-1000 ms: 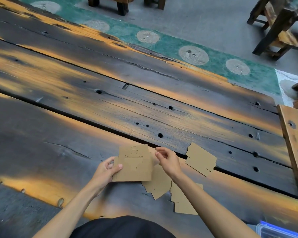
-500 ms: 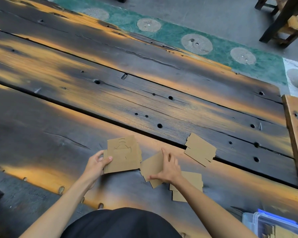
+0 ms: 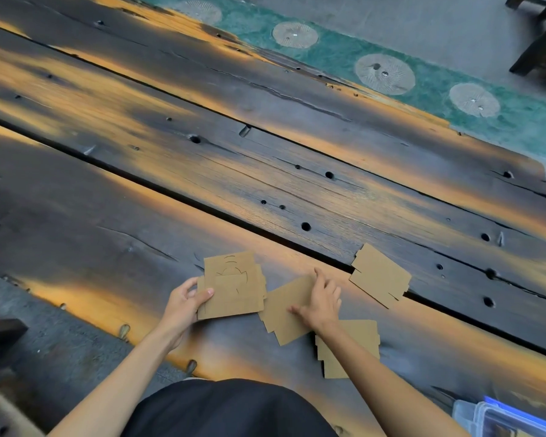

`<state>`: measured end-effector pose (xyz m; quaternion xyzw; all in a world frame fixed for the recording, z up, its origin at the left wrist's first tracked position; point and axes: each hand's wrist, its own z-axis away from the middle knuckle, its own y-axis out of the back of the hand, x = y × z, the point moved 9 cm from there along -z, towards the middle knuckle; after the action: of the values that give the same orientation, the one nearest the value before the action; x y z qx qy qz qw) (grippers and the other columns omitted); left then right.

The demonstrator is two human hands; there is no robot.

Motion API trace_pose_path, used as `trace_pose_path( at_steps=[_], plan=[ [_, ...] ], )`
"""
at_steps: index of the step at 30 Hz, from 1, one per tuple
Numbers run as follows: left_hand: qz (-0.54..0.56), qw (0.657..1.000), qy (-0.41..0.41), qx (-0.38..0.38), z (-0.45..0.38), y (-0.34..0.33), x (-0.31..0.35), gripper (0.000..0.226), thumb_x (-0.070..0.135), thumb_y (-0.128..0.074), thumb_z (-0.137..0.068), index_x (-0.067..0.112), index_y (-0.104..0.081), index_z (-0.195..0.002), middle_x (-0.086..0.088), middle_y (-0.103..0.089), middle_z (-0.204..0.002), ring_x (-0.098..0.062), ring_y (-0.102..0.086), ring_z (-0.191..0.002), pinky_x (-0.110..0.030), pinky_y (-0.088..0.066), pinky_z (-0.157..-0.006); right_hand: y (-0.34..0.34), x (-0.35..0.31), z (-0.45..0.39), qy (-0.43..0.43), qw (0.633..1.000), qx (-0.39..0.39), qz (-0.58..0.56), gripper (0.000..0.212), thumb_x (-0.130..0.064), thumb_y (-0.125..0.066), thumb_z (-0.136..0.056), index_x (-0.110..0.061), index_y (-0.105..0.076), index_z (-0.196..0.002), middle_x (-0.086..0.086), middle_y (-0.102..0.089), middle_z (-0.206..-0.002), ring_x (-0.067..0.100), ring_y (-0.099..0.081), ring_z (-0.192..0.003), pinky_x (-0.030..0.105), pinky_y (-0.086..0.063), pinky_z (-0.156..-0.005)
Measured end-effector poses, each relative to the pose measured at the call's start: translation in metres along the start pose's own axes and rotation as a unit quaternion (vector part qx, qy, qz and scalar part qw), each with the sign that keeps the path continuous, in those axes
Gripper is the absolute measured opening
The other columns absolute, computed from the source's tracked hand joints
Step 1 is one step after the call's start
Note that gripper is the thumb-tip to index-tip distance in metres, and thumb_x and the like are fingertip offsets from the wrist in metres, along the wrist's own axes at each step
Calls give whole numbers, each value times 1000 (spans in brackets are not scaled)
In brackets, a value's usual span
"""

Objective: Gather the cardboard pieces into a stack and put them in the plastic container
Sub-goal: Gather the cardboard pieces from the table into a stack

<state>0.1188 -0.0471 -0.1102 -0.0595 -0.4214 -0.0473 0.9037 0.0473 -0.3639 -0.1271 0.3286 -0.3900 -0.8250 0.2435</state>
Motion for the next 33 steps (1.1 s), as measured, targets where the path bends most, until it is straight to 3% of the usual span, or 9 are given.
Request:
trace_pose_path(
  at_steps=[3, 5, 7, 9, 12, 16, 23, 28, 33],
  plan=[
    [2, 1000, -3, 4, -3, 4, 4, 24, 6, -62, -96, 13, -64, -119, -6, -80, -101, -19, -77, -88, -31, -62, -66, 13, 0, -8, 6, 997, -6, -79, 71, -32, -81, -83, -17, -49, -144, 11, -51, -133, 31, -42, -129, 37, -38, -105],
    [3, 1000, -5, 7, -5, 7, 7, 23, 6, -62, -96, 15, -65, -117, -6, -80, -102, -19, -77, -87, -32, -62, -65, 23, -4, -8, 12, 986, -21, -167, 32, -22, -75, -90, -15, -69, -120, 6, -64, -116, 27, -56, -115, 31, -45, -90],
    [0, 1000, -5, 10, -7, 9, 8, 22, 6, -62, -96, 16, -66, -115, -6, -80, -101, -19, -77, -87, -31, -62, -65, 33, -6, -4, -4, 962, -40, -269, 4, -18, -72, -93, -21, -74, -93, -5, -65, -92, 21, -62, -94, 27, -46, -72],
    [2, 1000, -5, 11, -8, 10, 9, 21, 6, -62, -96, 16, -66, -113, -5, -81, -99, -20, -77, -88, -30, -62, -65, 44, -9, -1, -7, 944, -50, -325, 8, -20, -71, -94, -23, -74, -87, -3, -64, -84, 18, -59, -84, 27, -47, -68],
    [11, 1000, -3, 14, -9, 11, 8, 20, 7, -62, -96, 16, -66, -113, -5, -81, -98, -19, -77, -87, -31, -62, -66, 63, -16, 4, 6, 940, -57, -336, 8, -27, -75, -91, -20, -79, -94, 5, -74, -98, 19, -64, -90, 37, -54, -79],
    [41, 999, 4, 21, -7, 11, 5, 22, 6, -60, -97, 13, -65, -116, -9, -79, -103, -22, -75, -91, -38, -61, -77, 85, -21, 10, 16, 942, -40, -334, 8, -32, -79, -87, -27, -82, -92, -4, -77, -96, 18, -69, -95, 41, -58, -84],
    [97, 995, 23, 22, -4, 14, 0, 22, 6, -60, -96, 14, -66, -115, -11, -76, -111, -28, -72, -101, -42, -60, -80, 108, -33, 23, 73, 926, 0, -370, 15, -22, -79, -88, -37, -82, -91, -9, -80, -89, 13, -70, -86, 28, -59, -76],
    [115, 989, 64, -71, -3, -1, -6, 32, 16, -68, -93, 13, -66, -125, -14, -73, -122, -28, -71, -111, -42, -60, -86, 108, -64, 38, 180, 891, -3, -417, 22, -5, -78, -85, -25, -84, -92, -6, -78, -104, 8, -70, -105, 16, -54, -83],
    [168, 967, 86, -173, 4, -22, 0, 46, 23, -75, -87, 11, -66, -130, -17, -69, -129, -27, -70, -113, -36, -60, -86, 98, -81, 51, 259, 861, -33, -438, 19, 11, -72, -85, -5, -82, -90, 8, -75, -114, 21, -67, -116, 33, -58, -94]
  ],
)
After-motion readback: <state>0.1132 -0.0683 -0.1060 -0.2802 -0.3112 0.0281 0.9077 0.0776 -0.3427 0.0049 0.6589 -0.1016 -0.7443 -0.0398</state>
